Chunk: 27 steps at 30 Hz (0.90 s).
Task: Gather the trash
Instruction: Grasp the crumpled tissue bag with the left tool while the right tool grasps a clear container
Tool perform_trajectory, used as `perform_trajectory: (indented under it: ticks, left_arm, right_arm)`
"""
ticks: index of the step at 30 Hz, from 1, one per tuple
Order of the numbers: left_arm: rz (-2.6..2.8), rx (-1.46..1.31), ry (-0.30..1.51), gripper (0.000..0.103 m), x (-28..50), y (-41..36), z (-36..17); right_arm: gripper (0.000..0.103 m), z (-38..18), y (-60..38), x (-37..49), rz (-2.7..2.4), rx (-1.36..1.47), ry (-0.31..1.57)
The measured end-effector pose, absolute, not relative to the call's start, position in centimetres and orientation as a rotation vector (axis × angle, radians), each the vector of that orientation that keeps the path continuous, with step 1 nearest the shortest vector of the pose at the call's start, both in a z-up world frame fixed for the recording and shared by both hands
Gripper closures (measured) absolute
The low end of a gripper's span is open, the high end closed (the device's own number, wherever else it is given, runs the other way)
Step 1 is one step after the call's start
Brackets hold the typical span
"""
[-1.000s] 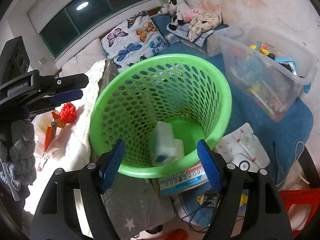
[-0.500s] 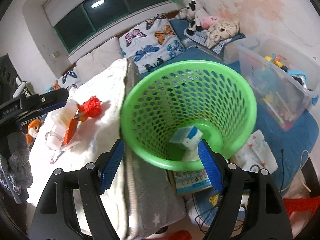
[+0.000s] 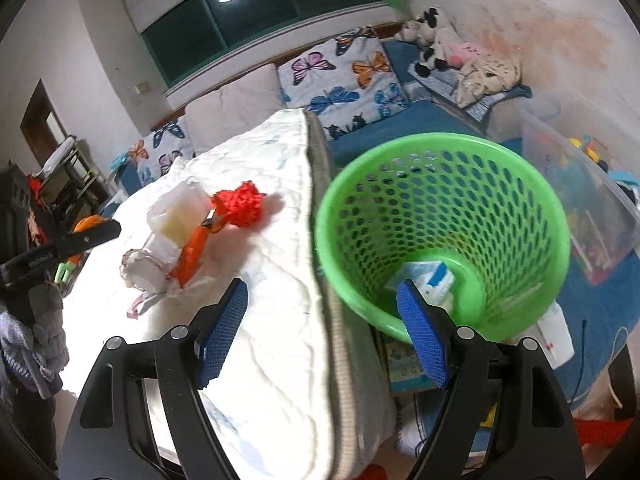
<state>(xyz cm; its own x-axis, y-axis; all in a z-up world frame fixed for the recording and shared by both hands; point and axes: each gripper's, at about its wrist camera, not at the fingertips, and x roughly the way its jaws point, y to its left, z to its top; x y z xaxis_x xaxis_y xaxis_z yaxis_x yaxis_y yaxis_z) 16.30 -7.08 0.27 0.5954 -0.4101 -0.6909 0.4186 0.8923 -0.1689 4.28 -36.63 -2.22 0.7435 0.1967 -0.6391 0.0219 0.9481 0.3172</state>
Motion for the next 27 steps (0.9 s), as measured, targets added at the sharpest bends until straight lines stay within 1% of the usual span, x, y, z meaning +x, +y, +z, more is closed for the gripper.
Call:
perform_trajectory:
  ticks: [4, 8, 16, 27]
  left_arm:
    - [-0.452, 0.01, 0.823, 0.046, 16.7, -4.0, -1.1]
    - [-0.445, 0.044, 0.841, 0.046, 17.0, -2.7, -2.7]
    - [-0.459, 0.064, 0.871, 0.046, 18.1, -2.3, -5.1]
    - [-0.492, 0.112, 0.843, 0.046, 18.5, -3.1, -6.1]
  right_arm:
    - [0.026, -1.9, -35.3, 5.0, 0.118, 0.3, 0.734]
    - [0.026, -1.7, -34.2, 5.7, 0.14, 0.289, 0.741]
    - [0.026, -1.2, -31.8, 7.1, 0.188, 0.255, 0.752]
    - [0.026, -0.7, -28.8, 9.6, 0.248, 0.22, 0.762]
